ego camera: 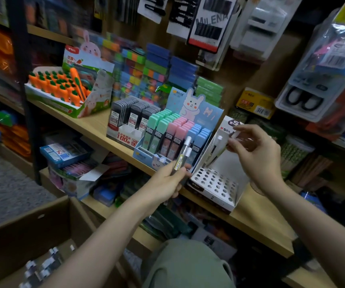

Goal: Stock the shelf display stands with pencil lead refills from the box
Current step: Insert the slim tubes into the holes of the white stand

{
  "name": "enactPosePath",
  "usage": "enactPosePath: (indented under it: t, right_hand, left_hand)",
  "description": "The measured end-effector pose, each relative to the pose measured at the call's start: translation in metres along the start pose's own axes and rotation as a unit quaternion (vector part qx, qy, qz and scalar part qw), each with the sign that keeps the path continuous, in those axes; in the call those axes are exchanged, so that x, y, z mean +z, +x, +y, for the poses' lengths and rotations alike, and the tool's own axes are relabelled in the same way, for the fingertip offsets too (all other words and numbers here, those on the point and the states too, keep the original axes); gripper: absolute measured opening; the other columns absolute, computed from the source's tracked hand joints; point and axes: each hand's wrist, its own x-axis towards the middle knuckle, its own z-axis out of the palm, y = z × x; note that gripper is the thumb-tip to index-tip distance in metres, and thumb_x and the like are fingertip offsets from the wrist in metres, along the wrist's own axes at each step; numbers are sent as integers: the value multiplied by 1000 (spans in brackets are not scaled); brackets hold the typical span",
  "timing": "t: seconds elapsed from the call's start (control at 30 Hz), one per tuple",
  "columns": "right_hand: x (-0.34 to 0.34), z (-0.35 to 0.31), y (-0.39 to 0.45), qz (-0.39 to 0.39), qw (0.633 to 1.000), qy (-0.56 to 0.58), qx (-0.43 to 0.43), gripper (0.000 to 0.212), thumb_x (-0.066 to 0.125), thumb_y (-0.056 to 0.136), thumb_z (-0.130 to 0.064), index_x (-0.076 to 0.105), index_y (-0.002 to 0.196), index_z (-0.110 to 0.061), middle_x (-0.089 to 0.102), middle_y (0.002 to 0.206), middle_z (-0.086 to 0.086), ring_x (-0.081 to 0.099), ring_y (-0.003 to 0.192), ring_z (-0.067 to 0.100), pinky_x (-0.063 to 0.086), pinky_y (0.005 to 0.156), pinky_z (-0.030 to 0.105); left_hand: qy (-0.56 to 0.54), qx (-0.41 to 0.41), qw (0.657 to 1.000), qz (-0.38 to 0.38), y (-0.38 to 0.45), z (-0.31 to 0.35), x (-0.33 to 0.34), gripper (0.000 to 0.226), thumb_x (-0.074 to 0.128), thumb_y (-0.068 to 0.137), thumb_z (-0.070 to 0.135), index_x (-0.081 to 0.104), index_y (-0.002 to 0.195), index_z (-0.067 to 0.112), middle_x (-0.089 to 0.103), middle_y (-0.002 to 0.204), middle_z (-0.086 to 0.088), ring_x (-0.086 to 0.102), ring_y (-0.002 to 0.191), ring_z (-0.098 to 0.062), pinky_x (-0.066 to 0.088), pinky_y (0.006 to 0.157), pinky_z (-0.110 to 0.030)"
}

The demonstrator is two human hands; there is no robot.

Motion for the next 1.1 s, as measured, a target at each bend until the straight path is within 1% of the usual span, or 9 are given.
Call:
enactPosePath:
  t: [0.07,0.2,0.37,0.47,0.53,0.67,0.93,1.0,1.1]
  right_hand:
    - [4,3,-2,7,1000,10,3,29,72,86,-7,65,109,-22,69,93,-13,70,81,-2,59,76,21]
    - [9,4,-6,2,1000,9,-6,26,71,87,-9,65,109,-21,68,91,-16,70,79,-4,56,74,14]
    - [11,3,-6,-20,999,-7,-28,28,71,87,-10,62,107,-27,68,91,-14,69,79,-5,56,76,15]
    - [16,-1,-1,-21,998,-41,-37,28,73,86,-16,58,105,-28,66,89,-17,69,82,-1,59,76,23]
    - [19,-3,5,-5,997,-60,-39,23,75,85,-19,57,98,-26,65,92,-16,69,81,2,60,74,30]
    - [25,0,8,-9,994,-97,-55,21,76,83,-20,57,91,-23,64,99,-4,69,79,11,60,70,35]
    - [34,5,-4,-12,988,-144,-56,20,78,81,-19,62,92,-19,61,90,-4,62,76,8,57,72,34]
    - [33,4,-6,-6,988,-148,-44,20,76,83,-24,64,99,-21,57,95,-7,59,79,5,56,76,33]
    - [24,-5,-8,19,992,-122,-28,28,70,88,-34,66,114,-28,53,100,-15,57,85,0,52,77,22]
  left_hand:
    - [25,19,999,-17,0,-3,2,22,41,104,23,59,117,23,64,67,25,48,51,1,37,46,-12]
    - [65,21,997,-26,2,-8,2,25,44,103,28,58,123,31,69,104,17,59,69,-5,47,62,-19]
    - [122,33,992,-24,2,-12,2,23,43,102,35,55,121,35,61,69,27,60,64,-5,44,61,-21]
    - [148,40,988,-27,3,-12,3,22,42,103,35,54,121,36,58,60,28,57,57,-4,41,54,-15]
    - [144,40,988,-28,1,-10,4,22,42,103,35,56,119,34,63,72,28,56,55,-4,41,53,-15]
    - [112,32,993,-28,1,-9,3,22,42,103,32,56,120,29,64,117,21,54,55,-8,44,56,-20]
    - [91,17,995,-31,0,-9,3,24,42,103,30,56,123,28,64,119,19,51,53,-6,43,52,-18]
    - [39,-9,998,-51,-2,-7,0,24,43,103,30,58,121,29,65,120,16,50,55,-6,42,52,-20]
    - [-157,-65,980,-100,-3,-5,-11,25,48,101,23,60,122,20,67,123,-3,46,56,-6,40,51,-19]
